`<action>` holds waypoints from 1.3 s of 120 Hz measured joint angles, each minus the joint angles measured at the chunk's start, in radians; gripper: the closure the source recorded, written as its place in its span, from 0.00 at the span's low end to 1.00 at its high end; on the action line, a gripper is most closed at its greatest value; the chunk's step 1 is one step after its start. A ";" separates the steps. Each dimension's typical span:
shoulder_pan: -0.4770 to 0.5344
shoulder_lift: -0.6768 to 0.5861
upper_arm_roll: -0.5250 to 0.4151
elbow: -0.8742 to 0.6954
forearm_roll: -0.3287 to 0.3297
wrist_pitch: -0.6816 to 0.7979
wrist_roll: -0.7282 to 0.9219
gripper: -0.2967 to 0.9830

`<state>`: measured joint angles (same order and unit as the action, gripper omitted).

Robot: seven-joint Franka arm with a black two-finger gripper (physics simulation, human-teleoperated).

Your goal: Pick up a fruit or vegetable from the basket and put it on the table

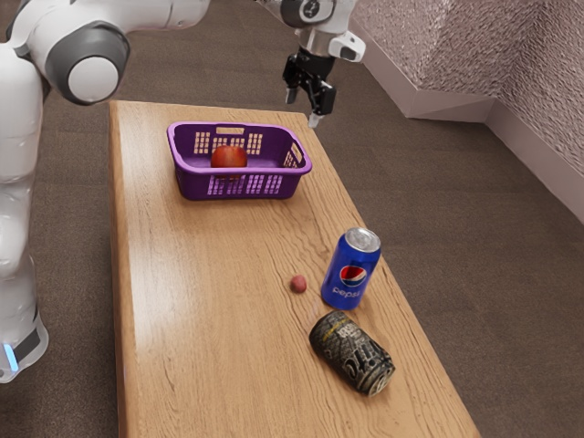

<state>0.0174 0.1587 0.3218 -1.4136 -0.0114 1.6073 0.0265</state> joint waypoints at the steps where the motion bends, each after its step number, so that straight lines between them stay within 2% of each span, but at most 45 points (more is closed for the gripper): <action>1: -0.001 -0.002 0.000 -0.007 0.001 0.000 0.000 0.23; 10: -0.009 -0.053 0.013 -0.103 0.013 0.020 0.003 0.23; 29: -0.027 -0.278 0.030 -0.423 0.071 0.144 0.031 0.23; 51: -0.036 -0.347 0.086 -0.579 0.093 0.276 0.088 0.23; 96: -0.049 -0.388 0.106 -0.672 0.158 0.371 0.203 0.23; 112: -0.063 -0.399 0.154 -0.708 0.179 0.386 0.240 0.23; 156: -0.067 -0.371 0.172 -0.751 0.192 0.423 0.317 0.23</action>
<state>-0.0495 -0.2121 0.4935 -2.1650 0.1805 2.0302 0.3439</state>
